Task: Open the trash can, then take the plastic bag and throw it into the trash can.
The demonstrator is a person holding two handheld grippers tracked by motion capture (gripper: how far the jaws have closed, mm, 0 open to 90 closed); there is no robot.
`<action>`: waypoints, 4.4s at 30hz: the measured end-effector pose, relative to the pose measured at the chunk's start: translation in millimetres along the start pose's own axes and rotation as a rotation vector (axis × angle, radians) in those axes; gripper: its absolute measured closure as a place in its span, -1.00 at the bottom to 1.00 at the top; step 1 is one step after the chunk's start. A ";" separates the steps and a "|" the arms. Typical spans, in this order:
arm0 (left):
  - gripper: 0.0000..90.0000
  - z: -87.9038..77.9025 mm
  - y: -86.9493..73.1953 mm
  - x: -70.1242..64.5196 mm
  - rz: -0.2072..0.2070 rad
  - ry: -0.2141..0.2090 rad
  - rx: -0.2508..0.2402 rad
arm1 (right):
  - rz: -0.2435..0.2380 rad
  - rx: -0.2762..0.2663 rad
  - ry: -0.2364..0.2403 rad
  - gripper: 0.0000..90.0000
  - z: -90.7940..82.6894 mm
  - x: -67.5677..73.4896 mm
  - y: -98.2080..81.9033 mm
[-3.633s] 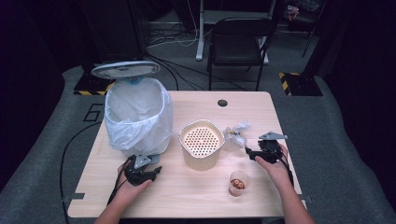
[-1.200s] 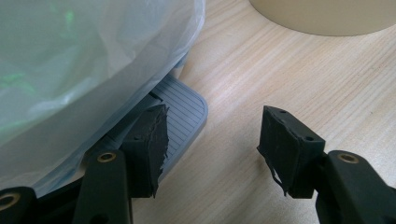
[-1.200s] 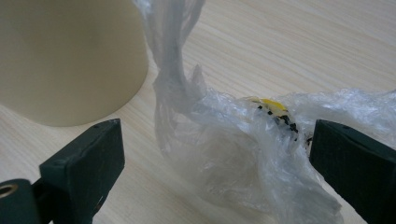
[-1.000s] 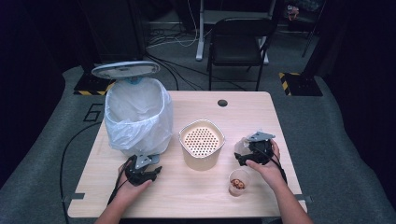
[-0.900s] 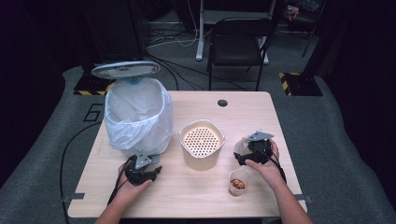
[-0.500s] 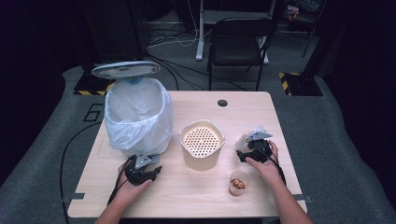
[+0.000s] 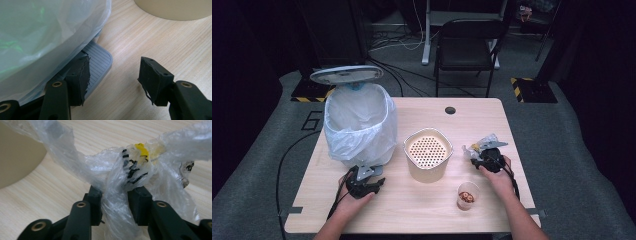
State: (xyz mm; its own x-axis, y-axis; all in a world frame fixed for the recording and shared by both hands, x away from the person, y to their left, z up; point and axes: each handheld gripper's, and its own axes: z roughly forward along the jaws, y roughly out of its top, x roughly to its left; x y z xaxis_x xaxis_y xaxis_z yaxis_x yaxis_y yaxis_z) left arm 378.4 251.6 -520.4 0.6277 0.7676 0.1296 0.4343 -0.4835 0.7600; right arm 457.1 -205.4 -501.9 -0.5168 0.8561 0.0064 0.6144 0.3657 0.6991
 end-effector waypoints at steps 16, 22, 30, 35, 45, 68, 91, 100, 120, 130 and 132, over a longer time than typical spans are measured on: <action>-0.07 0.1 -0.2 0.5 -0.002 -0.002 -0.004 | 0.027 -0.041 0.099 0.71 -37.8 6.9 32.7; -0.07 -0.1 0.1 0.3 0.000 0.000 0.001 | 0.015 -0.062 0.115 0.72 -60.0 11.4 51.2; -0.07 0.1 0.0 0.4 -0.001 -0.002 -0.002 | -0.040 -0.077 0.105 0.72 -98.1 28.1 80.9; -0.07 -0.1 0.1 0.4 -0.001 0.000 0.001 | -0.063 -0.090 0.114 0.71 -112.6 38.3 96.4; -0.07 -0.5 0.6 1.0 -0.001 -0.007 0.009 | -0.132 -0.136 0.167 0.71 -137.1 60.0 128.8; -0.07 -0.1 0.0 0.2 -0.035 -0.016 0.001 | -0.231 -0.201 0.318 0.71 -145.5 112.2 190.9; 0.00 0.1 -1.0 -0.1 -0.052 -0.006 -0.009 | -0.270 -0.188 0.402 0.70 -117.8 158.6 234.0; 0.00 0.3 -0.8 0.5 -0.045 -0.009 -0.011 | -0.278 -0.172 0.416 0.69 -105.7 170.5 237.5; 0.00 0.0 -0.3 2.6 -0.025 -0.002 -0.017 | -0.297 -0.172 0.472 0.67 -74.4 220.6 259.1; 0.00 -0.3 -0.2 2.6 -0.025 -0.005 -0.014 | -0.292 -0.210 0.456 0.69 -70.6 226.5 269.3; 0.00 -0.4 -0.2 2.5 -0.020 0.006 -0.014 | -0.290 -0.220 0.460 0.69 -70.1 227.9 270.5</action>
State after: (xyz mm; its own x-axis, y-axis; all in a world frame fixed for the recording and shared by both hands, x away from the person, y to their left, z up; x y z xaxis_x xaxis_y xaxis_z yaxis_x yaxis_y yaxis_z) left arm 379.6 253.7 -519.9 0.6149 0.7797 0.1180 0.4375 -0.4619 0.7715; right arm 463.7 63.0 -261.2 -0.8813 0.4676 0.0681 0.2965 0.4350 0.8502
